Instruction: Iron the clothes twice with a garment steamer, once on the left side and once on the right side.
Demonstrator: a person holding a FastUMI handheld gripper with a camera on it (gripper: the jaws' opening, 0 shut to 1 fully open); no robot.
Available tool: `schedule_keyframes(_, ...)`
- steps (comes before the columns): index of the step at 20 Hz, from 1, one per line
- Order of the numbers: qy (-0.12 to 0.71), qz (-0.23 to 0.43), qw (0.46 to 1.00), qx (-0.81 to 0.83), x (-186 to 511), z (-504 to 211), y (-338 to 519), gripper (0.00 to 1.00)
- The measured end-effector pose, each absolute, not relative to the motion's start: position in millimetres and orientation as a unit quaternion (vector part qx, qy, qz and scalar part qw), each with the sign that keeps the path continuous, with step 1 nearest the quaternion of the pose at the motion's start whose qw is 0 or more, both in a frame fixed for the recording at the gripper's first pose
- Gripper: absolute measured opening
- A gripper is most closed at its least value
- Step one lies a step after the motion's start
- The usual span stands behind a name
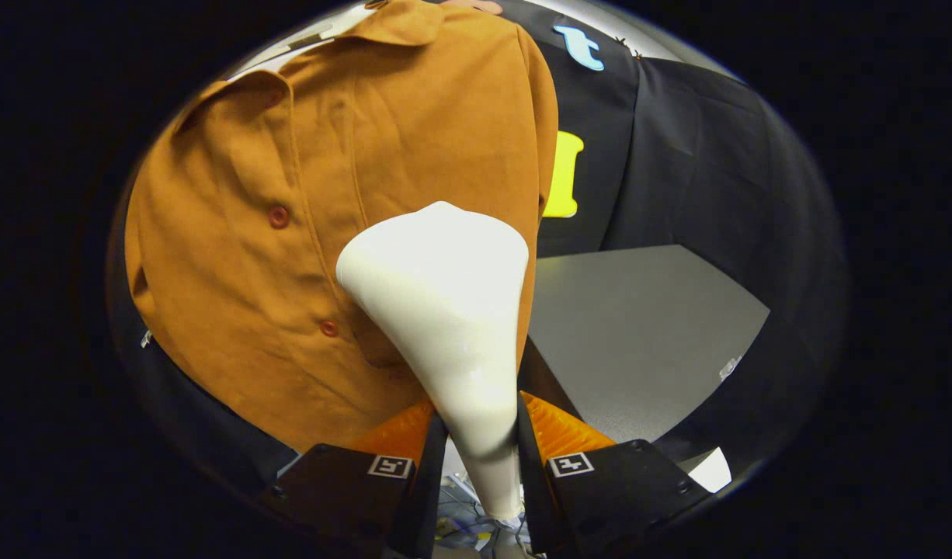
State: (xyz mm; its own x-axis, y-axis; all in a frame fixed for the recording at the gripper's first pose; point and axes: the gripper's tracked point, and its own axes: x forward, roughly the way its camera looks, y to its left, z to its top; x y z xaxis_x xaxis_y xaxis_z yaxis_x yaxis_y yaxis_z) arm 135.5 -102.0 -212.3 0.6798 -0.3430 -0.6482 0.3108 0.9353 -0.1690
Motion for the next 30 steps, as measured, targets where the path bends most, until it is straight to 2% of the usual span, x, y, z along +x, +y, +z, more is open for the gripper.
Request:
schedule_keyframes(6, 0.291, -0.123, 0.948, -0.038, 155.8, -158.9, -34.1, 0.49)
schedule_keyframes(14, 0.264, -0.045, 0.962, -0.048, 169.8, -149.1, 54.2, 0.49)
schedule_keyframes(30, 0.338, -0.064, 0.936, -0.067, 184.8, -219.1, 74.6, 0.49)
